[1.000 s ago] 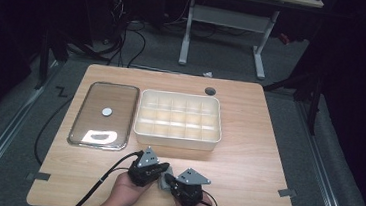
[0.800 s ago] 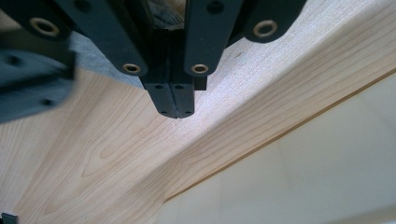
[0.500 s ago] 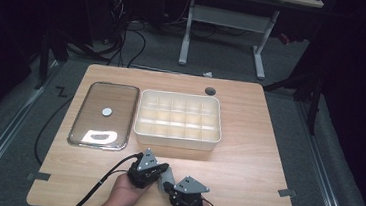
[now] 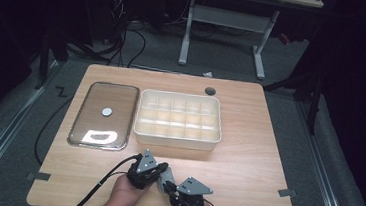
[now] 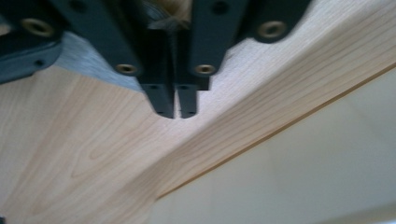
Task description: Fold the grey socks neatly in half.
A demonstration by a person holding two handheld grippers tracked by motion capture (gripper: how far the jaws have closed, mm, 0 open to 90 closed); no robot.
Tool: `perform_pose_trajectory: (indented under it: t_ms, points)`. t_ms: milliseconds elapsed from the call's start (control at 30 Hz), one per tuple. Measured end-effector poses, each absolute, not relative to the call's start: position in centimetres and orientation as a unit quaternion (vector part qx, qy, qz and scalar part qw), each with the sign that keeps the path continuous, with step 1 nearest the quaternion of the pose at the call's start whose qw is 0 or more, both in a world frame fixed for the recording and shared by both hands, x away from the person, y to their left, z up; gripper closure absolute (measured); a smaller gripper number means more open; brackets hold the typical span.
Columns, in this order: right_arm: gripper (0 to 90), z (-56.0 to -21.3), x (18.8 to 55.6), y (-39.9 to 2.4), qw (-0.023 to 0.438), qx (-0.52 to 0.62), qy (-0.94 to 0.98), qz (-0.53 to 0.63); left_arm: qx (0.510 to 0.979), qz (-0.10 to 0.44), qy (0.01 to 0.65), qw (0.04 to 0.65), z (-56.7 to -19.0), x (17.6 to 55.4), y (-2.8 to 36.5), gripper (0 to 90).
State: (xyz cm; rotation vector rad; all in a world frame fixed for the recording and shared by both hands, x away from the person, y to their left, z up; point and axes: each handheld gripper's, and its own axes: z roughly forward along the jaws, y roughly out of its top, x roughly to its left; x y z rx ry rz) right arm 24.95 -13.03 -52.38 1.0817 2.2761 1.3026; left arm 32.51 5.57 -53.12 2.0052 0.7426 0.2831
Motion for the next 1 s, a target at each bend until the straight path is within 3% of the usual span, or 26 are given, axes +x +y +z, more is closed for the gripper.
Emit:
perform_pose_trajectory:
  t_ms: [300, 567, 767, 1000]
  points:
    - [59.0, -51.2, 25.6, -13.6, 0.144, 0.415, 0.771, 0.460, 0.818, 0.118, 0.303, 0.475, -53.1, 32.4, 5.6, 84.4]
    - [41.9, -52.4, 26.8, -13.9, 0.098, 0.460, 0.765, 0.440, 0.817, 0.118, 0.303, 0.477, -53.1, 32.4, 5.6, 84.0]
    - [41.4, -53.1, 27.5, -13.9, 0.065, 0.474, 0.767, 0.427, 0.814, 0.120, 0.302, 0.481, -53.1, 32.3, 5.8, 83.1]
    - [43.9, -53.3, 27.5, -13.6, 0.055, 0.469, 0.771, 0.427, 0.809, 0.109, 0.308, 0.488, -52.1, 32.3, 6.6, 78.4]
